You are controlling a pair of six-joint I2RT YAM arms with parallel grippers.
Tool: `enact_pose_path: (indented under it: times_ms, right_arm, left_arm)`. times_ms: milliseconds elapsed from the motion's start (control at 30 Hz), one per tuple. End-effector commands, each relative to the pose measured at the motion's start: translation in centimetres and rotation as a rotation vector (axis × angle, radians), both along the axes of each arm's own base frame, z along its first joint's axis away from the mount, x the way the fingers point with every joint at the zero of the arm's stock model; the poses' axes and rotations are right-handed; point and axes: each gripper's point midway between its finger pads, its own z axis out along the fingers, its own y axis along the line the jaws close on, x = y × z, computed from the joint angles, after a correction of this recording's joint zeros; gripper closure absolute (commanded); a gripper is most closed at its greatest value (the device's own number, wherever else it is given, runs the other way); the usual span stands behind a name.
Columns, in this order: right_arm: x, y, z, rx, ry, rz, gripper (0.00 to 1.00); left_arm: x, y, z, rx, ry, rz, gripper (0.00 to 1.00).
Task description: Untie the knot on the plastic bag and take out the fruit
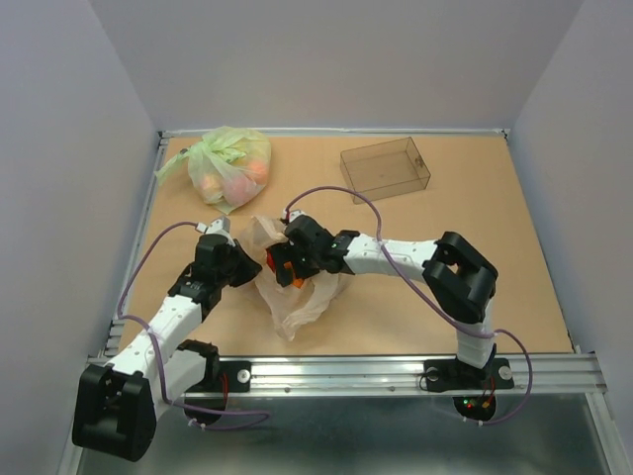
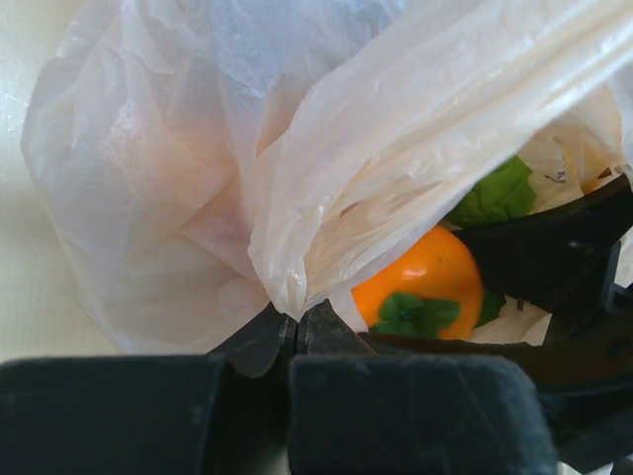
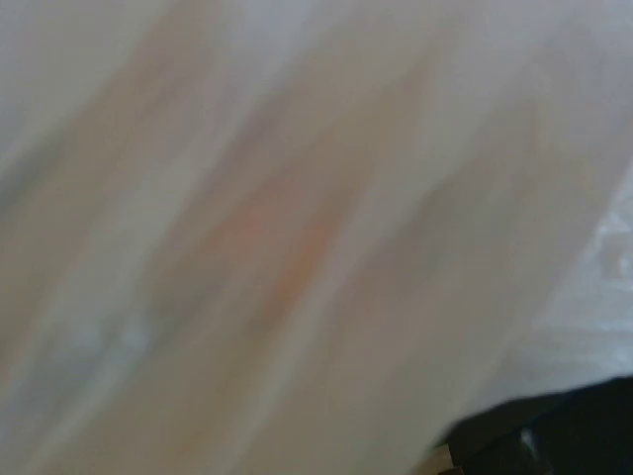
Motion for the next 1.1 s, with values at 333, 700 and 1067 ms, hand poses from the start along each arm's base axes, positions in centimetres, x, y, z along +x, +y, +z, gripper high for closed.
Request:
enact_pose_path:
  times_ms: [333,700,1067]
  right_arm:
    - [0.3,-0.4,4.5,0.143,-0.040,-0.034,0.04]
    - [1.5,-4.0,2.2,0.191,0.002,-0.109,0.13]
    - [-1.8,-0.6,1.1,0.305,0.111,0.118,0.20]
  left_arm:
    - [0.4,-0.3,0.2,-0.006,-0.008,0.002,1.00]
    - [0.3,-0.3,0.0,-0.006,0.001,0.002,1.00]
    - [0.3,-1.3,-0.1,-0.029,-0.001,-0.042,1.00]
